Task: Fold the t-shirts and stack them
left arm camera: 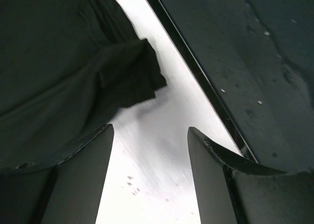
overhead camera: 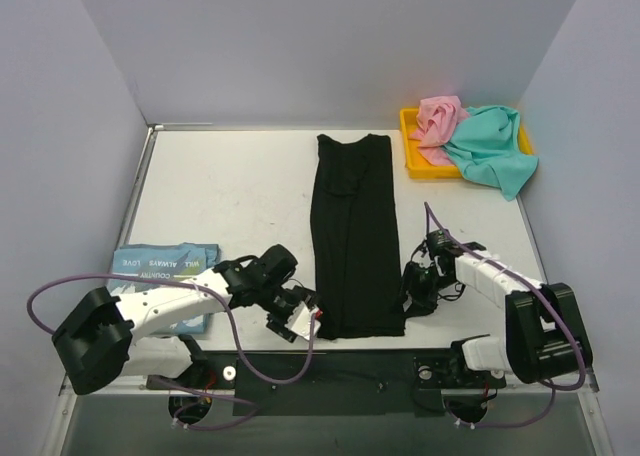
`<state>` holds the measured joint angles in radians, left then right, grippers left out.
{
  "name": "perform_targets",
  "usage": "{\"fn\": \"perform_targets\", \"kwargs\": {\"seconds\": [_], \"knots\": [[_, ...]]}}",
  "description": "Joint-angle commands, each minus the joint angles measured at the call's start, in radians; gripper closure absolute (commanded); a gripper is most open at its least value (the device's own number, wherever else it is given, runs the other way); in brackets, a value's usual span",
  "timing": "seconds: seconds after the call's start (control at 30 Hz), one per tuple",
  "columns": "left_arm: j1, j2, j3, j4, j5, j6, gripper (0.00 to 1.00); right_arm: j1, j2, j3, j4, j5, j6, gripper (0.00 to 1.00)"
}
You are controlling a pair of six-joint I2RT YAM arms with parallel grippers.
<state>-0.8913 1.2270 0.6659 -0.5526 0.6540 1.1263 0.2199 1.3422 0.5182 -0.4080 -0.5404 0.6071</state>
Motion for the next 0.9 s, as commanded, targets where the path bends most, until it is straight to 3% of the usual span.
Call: {"fn": "perform_targets", "kwargs": {"seconds": [0.0, 0.27, 0.43, 0.53, 0.67, 0.87], "knots": [[-0.069, 0.051, 0.037, 0.22, -0.047, -0.053, 0.28, -0.004, -0.073, -0.004, -0.147, 0.068, -0.072, 0.58], [-0.169, 0.094, 0.021, 0.299, -0.074, -0.084, 0.33, 0.077, -0.175, -0.001, -0.195, 0.085, -0.003, 0.55], [-0.169, 0.077, 0.055, 0.342, -0.14, -0.216, 0.43, 0.28, -0.228, 0.176, -0.302, 0.297, 0.003, 0.55], [-0.152, 0.063, 0.052, 0.292, -0.142, -0.243, 0.46, 0.348, -0.232, 0.226, -0.203, 0.249, 0.011, 0.53], [-0.075, 0.026, 0.028, 0.214, -0.093, -0.264, 0.48, 0.459, -0.125, 0.262, 0.02, 0.119, 0.046, 0.49], [0.09, -0.102, -0.037, 0.105, -0.031, -0.238, 0.48, 0.646, 0.185, 0.52, -0.075, 0.169, -0.052, 0.51]]}}
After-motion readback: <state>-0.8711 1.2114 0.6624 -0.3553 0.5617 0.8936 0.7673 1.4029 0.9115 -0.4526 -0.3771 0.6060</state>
